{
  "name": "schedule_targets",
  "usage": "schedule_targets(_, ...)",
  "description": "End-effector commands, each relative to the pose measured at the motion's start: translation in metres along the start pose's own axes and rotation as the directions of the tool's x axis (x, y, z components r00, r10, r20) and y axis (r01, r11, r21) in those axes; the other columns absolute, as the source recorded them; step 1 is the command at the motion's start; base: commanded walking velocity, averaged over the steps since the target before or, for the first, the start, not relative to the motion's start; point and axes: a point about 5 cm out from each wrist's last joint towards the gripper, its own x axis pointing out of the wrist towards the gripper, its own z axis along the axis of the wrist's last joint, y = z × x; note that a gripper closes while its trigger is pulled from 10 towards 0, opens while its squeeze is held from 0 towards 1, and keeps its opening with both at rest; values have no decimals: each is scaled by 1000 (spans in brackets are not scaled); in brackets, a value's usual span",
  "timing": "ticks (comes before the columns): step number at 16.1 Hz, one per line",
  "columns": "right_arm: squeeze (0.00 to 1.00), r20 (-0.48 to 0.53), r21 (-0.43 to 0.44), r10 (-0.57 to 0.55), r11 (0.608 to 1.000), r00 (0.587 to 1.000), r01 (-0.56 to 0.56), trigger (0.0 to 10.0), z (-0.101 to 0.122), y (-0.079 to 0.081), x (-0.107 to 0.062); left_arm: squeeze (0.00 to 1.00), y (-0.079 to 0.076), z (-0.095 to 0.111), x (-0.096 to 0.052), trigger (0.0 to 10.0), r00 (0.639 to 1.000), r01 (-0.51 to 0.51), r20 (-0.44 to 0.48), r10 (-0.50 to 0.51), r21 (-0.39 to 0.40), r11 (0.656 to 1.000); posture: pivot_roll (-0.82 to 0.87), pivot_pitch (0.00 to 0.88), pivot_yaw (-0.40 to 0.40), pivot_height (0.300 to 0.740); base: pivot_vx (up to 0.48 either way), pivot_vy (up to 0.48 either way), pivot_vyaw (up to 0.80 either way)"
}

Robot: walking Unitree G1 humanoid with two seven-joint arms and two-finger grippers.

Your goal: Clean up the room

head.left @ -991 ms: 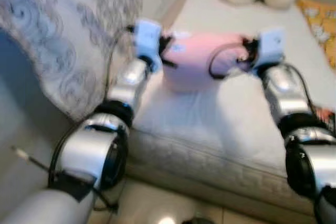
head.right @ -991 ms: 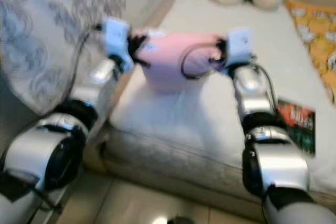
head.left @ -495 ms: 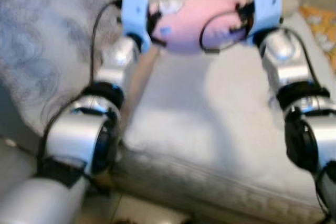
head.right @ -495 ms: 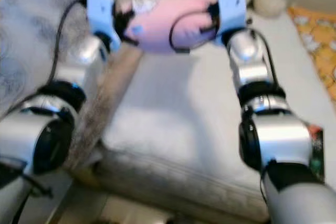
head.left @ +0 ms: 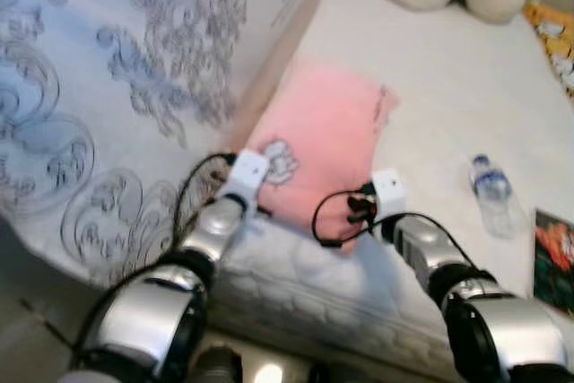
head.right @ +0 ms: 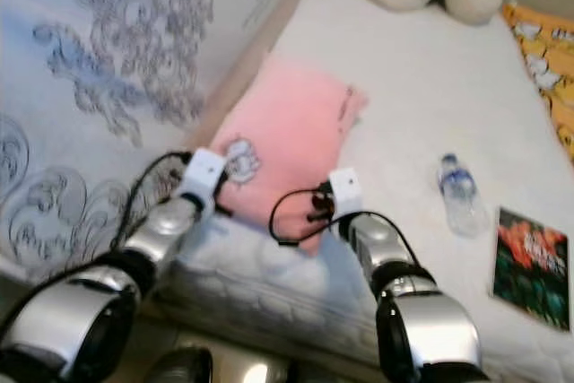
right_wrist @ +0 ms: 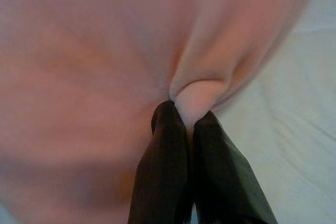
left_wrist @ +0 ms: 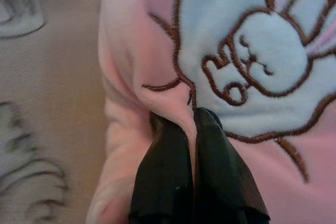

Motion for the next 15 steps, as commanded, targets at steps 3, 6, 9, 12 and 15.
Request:
schedule_targets(3, 0, 70, 67, -132, 990, 989, 127, 10000, 18, -31, -9, 0, -3, 17, 4, 10000, 998, -8, 66, 12, -62, 998, -55, 176, -99, 740, 0, 0, 0)
schedule_targets(6, 0, 147, 67, -182, 982, 972, 174, 10000, 32, -44, -15, 0, 4, 40, 9, 10000, 990, -32, 134, 45, -96, 995, -77, 126, -86, 740, 0, 0, 454)
schedule_targets(9, 0, 133, 39, -195, 981, 972, 192, 10000, 27, -47, -17, 0, 5, 47, 11, 10000, 989, -28, 143, 41, -94, 995, -86, 118, -82, 740, 0, 0, 608)
schedule_targets(12, 0, 112, -31, -204, 978, 973, 208, 10000, 24, -50, -19, 0, 2, 52, 13, 10000, 989, -20, 144, 34, -96, 995, -88, 115, -80, 740, 0, 480, 360)
schedule_targets(15, 0, 129, -47, -210, 975, 969, 218, 10000, 30, -56, -22, 0, -5, 52, 13, 10000, 991, -15, 132, 29, -103, 995, -92, 116, -81, 740, 0, 0, 0)
